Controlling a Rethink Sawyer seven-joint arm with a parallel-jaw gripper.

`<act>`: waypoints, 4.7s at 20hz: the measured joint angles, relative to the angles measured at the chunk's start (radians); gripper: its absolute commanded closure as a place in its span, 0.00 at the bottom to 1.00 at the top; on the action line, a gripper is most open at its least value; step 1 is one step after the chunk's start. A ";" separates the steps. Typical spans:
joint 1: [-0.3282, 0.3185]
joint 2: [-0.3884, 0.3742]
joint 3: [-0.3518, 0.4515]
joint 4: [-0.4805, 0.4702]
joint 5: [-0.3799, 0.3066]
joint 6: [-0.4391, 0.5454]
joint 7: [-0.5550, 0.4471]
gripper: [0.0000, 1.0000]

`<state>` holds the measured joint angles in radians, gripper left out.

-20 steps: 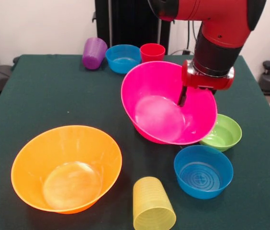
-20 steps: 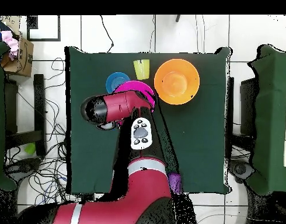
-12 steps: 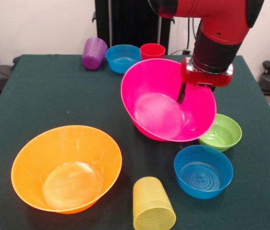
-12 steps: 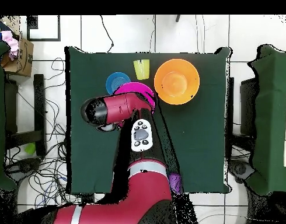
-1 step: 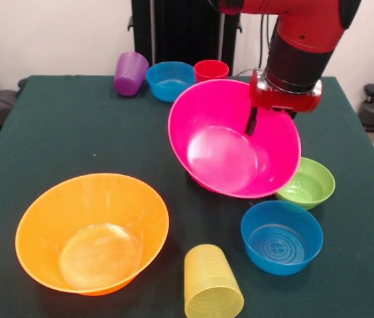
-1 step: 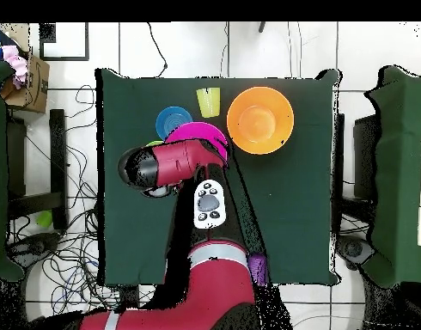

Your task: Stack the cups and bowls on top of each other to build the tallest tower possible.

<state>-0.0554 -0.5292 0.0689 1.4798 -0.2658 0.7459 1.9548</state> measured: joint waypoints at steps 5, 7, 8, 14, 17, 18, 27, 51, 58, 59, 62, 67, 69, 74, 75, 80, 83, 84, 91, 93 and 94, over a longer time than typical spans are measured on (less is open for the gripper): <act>-0.002 -0.022 -0.003 -0.001 0.000 -0.006 0.000 1.00; -0.004 -0.034 -0.007 -0.001 0.000 -0.006 0.000 1.00; -0.004 -0.036 -0.007 -0.001 0.000 -0.006 0.000 1.00; -0.005 -0.042 -0.010 -0.001 0.000 -0.006 0.000 1.00; -0.005 -0.043 -0.012 0.000 0.000 -0.007 0.000 1.00; -0.005 -0.044 -0.012 0.000 0.000 -0.007 0.000 1.00; -0.004 -0.095 -0.016 0.059 0.000 -0.007 0.000 1.00; -0.005 -0.181 -0.016 0.186 -0.055 -0.007 0.000 1.00; -0.003 -0.176 -0.020 0.186 -0.078 -0.007 0.000 1.00; -0.001 -0.169 -0.022 0.185 -0.085 -0.008 0.000 1.00; 0.001 -0.150 -0.026 0.184 -0.096 -0.016 0.000 1.00; 0.022 -0.094 -0.060 0.157 -0.127 -0.037 0.000 1.00; 0.034 -0.074 -0.076 0.138 -0.136 -0.039 0.000 1.00; 0.077 -0.040 -0.132 0.072 -0.146 -0.041 0.000 1.00; 0.080 -0.036 -0.137 0.066 -0.146 -0.040 0.000 1.00; 0.087 -0.008 -0.170 0.029 -0.146 -0.047 0.000 1.00; 0.086 0.007 -0.187 0.018 -0.147 -0.072 0.000 1.00; 0.085 0.008 -0.188 0.017 -0.147 -0.075 0.000 1.00; 0.078 -0.004 -0.184 0.035 -0.137 -0.101 0.000 1.00; 0.070 -0.026 -0.171 0.060 -0.119 -0.102 0.000 1.00; 0.066 -0.038 -0.164 0.076 -0.108 -0.102 0.000 1.00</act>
<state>0.0107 -0.5676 -0.0955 1.5555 -0.3738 0.6443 1.9550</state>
